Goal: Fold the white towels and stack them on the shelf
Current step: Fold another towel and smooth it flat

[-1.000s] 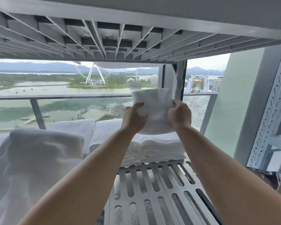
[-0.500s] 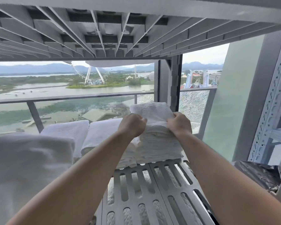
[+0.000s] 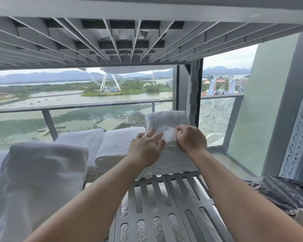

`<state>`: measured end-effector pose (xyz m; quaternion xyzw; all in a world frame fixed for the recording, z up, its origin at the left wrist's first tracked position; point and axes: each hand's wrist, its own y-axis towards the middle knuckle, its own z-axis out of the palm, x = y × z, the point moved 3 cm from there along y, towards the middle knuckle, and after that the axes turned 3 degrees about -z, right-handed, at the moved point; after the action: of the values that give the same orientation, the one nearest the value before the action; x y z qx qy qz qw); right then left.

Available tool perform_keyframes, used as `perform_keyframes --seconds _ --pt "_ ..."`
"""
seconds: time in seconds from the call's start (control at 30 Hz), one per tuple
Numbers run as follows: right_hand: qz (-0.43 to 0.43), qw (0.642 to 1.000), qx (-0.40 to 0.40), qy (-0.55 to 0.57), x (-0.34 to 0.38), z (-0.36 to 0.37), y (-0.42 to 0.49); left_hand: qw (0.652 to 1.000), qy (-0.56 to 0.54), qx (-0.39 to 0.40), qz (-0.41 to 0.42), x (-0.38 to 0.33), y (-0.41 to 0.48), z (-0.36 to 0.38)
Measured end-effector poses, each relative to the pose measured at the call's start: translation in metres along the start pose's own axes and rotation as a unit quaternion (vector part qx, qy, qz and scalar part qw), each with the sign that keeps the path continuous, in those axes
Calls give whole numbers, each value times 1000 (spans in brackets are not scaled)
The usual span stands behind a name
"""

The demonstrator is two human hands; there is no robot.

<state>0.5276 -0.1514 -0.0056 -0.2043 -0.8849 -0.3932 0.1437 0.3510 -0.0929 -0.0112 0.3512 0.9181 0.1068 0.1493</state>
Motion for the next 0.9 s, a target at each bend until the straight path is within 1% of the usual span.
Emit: perform_keyframes --seconds 0.13,0.2,0.27,0.33,0.43,0.5,0.6,0.7,0.77,0.83,0.9 --pt "7 1000 -7 20 0 -7 -6 999 -33 -25 30 0 -10 -14" --pt "5 999 -31 -6 4 -9 -12 997 -49 -39 52 8 -20 -29" --pt "-8 997 -60 -38 15 -14 -18 997 -30 -50 56 24 -33 -46" --pt "-30 995 -86 -41 37 -18 -21 996 13 -72 47 46 -45 -64" --pt "-105 991 -79 11 92 -13 -27 991 50 -122 5 83 -65 -94" --pt "-171 980 -66 80 138 -3 -39 985 47 -162 -26 110 -82 -113" --pt "-228 958 -37 169 199 18 -60 972 49 -214 -78 150 -116 -140" --pt "-250 945 -3 209 240 32 -81 952 48 -274 -129 190 -152 -164" --pt "-262 938 6 226 270 39 -98 936 28 -295 -188 227 -181 -177" --pt "-269 935 8 232 284 36 -106 924 1 -295 -244 252 -196 -179" --pt "-283 928 0 242 314 33 -116 915 -16 -277 -294 286 -219 -182"
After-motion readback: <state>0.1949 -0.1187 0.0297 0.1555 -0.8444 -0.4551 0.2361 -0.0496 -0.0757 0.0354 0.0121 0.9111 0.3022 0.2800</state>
